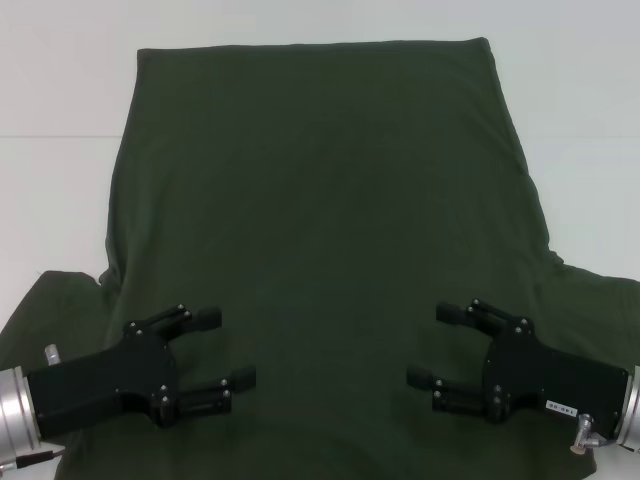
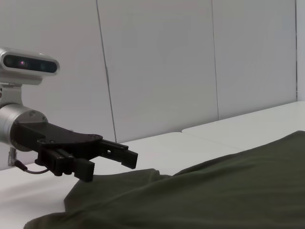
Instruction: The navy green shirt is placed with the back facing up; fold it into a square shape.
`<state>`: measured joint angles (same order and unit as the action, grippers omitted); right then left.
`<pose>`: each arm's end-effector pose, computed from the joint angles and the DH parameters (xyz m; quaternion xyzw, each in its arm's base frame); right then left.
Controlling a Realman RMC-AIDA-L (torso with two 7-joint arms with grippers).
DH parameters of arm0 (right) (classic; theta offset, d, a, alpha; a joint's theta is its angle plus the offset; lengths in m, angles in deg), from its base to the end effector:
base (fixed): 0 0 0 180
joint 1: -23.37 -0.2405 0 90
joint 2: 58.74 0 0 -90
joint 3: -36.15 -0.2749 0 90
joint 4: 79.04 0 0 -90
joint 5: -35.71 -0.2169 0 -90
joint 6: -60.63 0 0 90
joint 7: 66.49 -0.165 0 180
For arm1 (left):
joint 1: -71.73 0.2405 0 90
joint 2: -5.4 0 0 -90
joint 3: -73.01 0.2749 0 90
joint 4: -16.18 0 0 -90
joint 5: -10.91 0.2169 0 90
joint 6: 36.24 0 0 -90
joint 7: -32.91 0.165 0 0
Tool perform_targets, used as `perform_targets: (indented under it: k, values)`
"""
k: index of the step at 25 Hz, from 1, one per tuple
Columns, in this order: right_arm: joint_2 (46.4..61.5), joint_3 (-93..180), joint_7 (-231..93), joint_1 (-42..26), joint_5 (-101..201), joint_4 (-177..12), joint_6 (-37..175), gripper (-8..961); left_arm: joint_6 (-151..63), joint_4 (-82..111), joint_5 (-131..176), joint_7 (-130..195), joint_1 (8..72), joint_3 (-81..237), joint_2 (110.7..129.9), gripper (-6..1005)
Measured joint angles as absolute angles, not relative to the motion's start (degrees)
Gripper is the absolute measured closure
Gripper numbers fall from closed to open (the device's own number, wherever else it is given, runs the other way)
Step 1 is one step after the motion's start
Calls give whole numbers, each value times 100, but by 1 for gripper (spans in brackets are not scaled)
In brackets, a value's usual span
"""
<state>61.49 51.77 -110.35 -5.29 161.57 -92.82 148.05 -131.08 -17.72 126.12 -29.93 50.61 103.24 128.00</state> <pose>0.3015 0.2990 -0.0838 -0.9219 0.1499 0.3008 0.1930 -0.3091 0.2869 -0.0424 -0.9175 -0.1992 -0.2983 0.1721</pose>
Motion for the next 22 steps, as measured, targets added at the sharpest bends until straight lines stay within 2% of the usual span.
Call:
perform_targets:
  k: [18,22]
  values:
    - [6149,5180,-11034,-589,16157,-9234,14805,10,-13108,-1798,12489,-3802,5041,10241,12805,93]
    - [6149,5180,-11046,-597,16157,-9230,14804,10,-13125,-1989,12535,-5690,4895,10155,12663,94]
